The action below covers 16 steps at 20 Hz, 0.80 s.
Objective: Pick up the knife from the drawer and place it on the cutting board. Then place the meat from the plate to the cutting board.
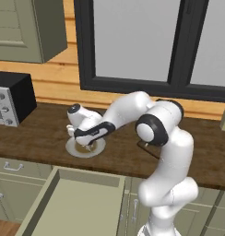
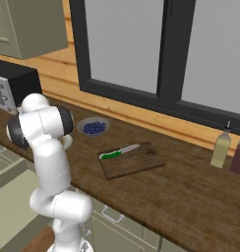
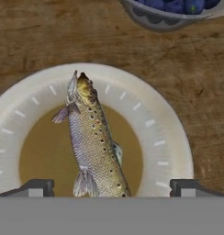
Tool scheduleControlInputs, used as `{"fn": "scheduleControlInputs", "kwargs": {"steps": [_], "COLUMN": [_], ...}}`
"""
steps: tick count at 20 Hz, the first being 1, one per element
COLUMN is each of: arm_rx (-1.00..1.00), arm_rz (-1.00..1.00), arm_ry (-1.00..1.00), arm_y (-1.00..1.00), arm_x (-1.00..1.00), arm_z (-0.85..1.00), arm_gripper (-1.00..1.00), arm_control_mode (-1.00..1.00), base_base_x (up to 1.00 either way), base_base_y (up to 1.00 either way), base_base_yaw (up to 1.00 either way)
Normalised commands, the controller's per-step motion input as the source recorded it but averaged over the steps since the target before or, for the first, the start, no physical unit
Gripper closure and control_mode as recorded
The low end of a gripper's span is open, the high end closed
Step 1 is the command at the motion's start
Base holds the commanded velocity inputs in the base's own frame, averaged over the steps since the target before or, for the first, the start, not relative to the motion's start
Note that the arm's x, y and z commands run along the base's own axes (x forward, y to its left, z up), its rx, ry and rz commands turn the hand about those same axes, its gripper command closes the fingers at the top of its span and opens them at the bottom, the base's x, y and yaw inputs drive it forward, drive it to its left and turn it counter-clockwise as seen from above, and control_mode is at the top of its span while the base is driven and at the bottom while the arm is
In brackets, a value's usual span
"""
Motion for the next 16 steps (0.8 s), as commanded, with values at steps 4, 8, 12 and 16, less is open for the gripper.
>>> {"fn": "scheduleControlInputs", "kwargs": {"steps": [4,8,12,16], "arm_rx": [-0.02,0.00,0.00,0.00], "arm_rz": [0.00,0.00,0.00,0.00], "arm_ry": [0.03,0.00,0.00,0.00], "arm_y": [0.00,-0.21,-0.27,-0.10], "arm_x": [0.00,0.00,0.00,0.14], "arm_z": [-0.16,-0.14,-0.29,-0.29], "arm_gripper": [-1.00,-1.00,-1.00,-1.00], "arm_control_mode": [-1.00,-1.00,-1.00,-1.00], "base_base_x": [0.00,0.00,0.00,0.00], "base_base_y": [0.00,0.00,0.00,0.00], "base_base_yaw": [0.00,0.00,0.00,0.00]}}
